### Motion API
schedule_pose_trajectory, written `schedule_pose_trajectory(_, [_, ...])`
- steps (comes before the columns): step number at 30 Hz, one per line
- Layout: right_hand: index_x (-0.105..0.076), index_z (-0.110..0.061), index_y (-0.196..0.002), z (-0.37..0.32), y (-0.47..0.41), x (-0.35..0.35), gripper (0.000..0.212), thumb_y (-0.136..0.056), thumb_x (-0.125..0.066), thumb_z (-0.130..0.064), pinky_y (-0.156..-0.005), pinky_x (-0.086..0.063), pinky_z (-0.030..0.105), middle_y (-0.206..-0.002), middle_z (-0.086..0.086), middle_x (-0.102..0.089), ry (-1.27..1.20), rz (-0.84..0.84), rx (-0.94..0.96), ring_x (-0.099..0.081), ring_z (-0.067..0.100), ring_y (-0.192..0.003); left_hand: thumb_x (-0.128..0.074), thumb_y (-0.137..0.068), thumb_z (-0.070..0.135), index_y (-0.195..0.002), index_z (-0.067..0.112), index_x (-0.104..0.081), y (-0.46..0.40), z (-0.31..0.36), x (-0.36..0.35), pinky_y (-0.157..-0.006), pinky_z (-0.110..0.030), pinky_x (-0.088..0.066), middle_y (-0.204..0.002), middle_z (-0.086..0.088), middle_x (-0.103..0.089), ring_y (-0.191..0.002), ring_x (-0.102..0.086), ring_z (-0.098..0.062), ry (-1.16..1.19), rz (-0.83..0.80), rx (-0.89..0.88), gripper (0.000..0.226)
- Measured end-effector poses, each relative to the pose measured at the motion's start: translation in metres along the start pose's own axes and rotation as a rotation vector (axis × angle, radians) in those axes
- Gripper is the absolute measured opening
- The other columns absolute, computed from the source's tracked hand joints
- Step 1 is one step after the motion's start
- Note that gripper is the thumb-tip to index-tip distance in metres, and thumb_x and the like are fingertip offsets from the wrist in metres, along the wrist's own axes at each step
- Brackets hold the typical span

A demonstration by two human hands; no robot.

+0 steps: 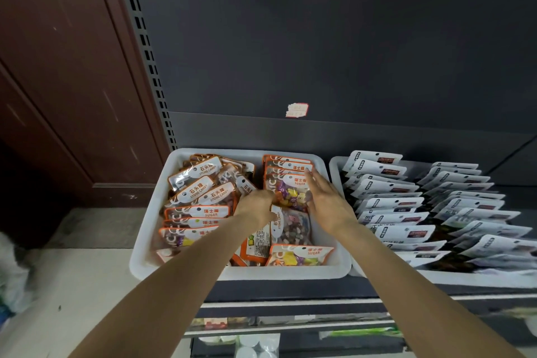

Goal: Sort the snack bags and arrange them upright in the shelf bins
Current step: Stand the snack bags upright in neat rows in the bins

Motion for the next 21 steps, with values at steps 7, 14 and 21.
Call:
schedule_pose_trajectory(7, [-0.038, -0.018, -0.143, -0.005, 0.002, 0.012, 0.055, -0.092, -0.059, -0.018, -0.109, -0.034, 0.031, -0.145, 0.003, -0.042, -0.397, 0.081, 0.118, -0.041, 0.017, -0.132, -0.062, -0.086, 0.002, -0.105, 0.013, -0.067, 0.005, 0.011, 0.041, -0.085, -0.013, -0.045, -0.105, -0.002, -0.069, -0.097, -0.063, -0.013, 0.464, 0.217, -0.121, 0.022])
schedule_pose_trajectory(14, [-0.051, -0.024, -0.067, -0.031, -0.011, 0.037, 0.027, -0.091, -0.06, -0.016, -0.062, -0.038, 0.029, -0.069, -0.002, -0.056, -0.469, 0.227, -0.016, -0.049, 0.017, -0.065, -0.062, -0.089, 0.019, -0.121, 0.019, -0.057, 0.03, -0.028, 0.082, -0.098, -0.029, -0.045, -0.123, -0.002, -0.06, -0.115, -0.055, -0.018, 0.304, 0.33, -0.057, 0.032])
schedule_pose_trajectory(21, [-0.055, -0.012, -0.085, -0.076, -0.022, 0.044, 0.01, -0.095, -0.052, -0.011, -0.059, -0.034, 0.023, -0.082, 0.003, -0.06, -0.584, 0.379, -0.061, -0.053, 0.016, -0.076, -0.05, -0.091, 0.053, -0.147, 0.03, -0.022, 0.054, -0.104, 0.074, -0.111, -0.04, -0.028, -0.143, -0.01, -0.044, -0.134, -0.035, -0.03, -0.073, 0.021, 0.113, 0.067])
Point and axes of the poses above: each hand's wrist, its own y-axis away from the middle knuckle, its own x-axis out of the back of the hand, z = x × y, the point moved 2 cm from there along -y, towards the middle knuckle
